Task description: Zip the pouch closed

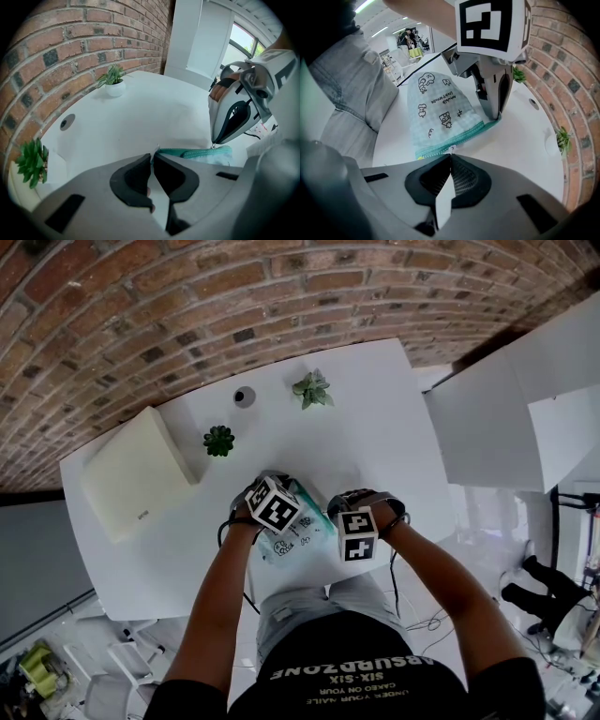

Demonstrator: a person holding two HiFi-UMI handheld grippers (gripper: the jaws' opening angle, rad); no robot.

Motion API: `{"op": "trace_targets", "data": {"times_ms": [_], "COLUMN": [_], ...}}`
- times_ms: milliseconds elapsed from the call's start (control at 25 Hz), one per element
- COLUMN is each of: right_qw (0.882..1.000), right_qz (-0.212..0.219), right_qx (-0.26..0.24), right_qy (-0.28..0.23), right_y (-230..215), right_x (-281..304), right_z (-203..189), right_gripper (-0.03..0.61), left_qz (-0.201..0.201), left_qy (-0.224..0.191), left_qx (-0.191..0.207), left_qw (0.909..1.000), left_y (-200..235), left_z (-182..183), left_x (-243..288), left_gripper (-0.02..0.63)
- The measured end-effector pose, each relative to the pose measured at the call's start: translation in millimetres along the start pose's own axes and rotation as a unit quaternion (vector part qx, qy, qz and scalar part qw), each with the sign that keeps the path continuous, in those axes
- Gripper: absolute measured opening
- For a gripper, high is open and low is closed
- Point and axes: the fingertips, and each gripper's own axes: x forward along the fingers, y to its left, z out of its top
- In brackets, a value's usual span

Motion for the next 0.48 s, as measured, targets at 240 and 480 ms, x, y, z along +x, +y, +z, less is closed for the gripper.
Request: {"op": "trace_targets", "data": {"times_ms": [240, 480], "right_qw": [1.000, 1.000], "right_qz": [0.000, -0.001], "right_qx": [0.004, 0.000], "right_qy": [-0.001, 0.002], "right_y": [4.1, 10.7], "right_x": [-0.1, -0.7], "right_z": [-2.2, -4.8], "right_gripper": [0.000, 0.000], "left_qz": [0.002, 0.003], "left_qy": [0.001, 0.000], "left_qx": [0.001, 0.002], "left_qw": [1.0000, 1.0000], "left_y": [-0.2, -0.4], "left_z": [-0.2, -0.6], "left_x": [0.6, -0.1], "left_gripper": [0.028, 0.028]}}
